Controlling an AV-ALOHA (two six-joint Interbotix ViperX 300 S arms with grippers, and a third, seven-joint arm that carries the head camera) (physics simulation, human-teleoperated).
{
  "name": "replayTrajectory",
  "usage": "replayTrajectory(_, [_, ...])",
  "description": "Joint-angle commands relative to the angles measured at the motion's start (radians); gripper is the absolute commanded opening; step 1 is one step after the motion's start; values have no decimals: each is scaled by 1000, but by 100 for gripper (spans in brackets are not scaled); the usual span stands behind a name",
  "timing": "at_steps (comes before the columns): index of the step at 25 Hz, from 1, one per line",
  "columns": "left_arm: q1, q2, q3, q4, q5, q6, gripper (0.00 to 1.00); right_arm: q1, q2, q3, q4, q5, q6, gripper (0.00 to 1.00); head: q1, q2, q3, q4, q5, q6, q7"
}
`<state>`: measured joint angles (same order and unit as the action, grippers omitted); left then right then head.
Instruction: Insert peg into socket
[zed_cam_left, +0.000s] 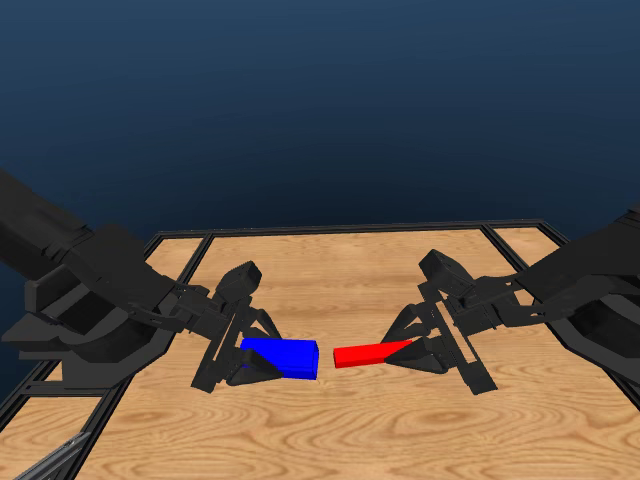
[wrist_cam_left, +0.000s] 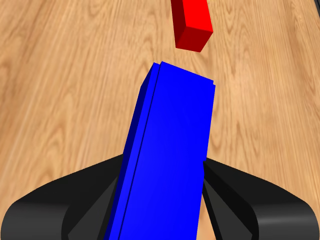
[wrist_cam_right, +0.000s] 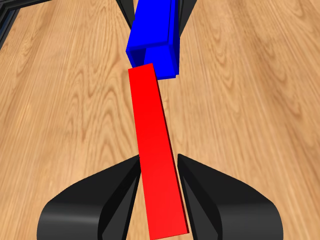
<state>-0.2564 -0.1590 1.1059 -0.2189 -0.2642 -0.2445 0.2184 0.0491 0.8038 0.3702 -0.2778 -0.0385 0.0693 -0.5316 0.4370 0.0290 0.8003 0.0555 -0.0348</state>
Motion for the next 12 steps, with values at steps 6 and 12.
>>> replayTrajectory(6, [10, -4, -62, 31, 10, 4, 0, -29, 29, -51, -50, 15, 57, 0, 2, 6, -8, 1, -6, -2, 4])
replayTrajectory(12, [15, 25, -87, 32, -2, 1, 0, -43, 41, -77, -72, 13, 71, 0, 4, 13, -11, 1, -10, -3, 4])
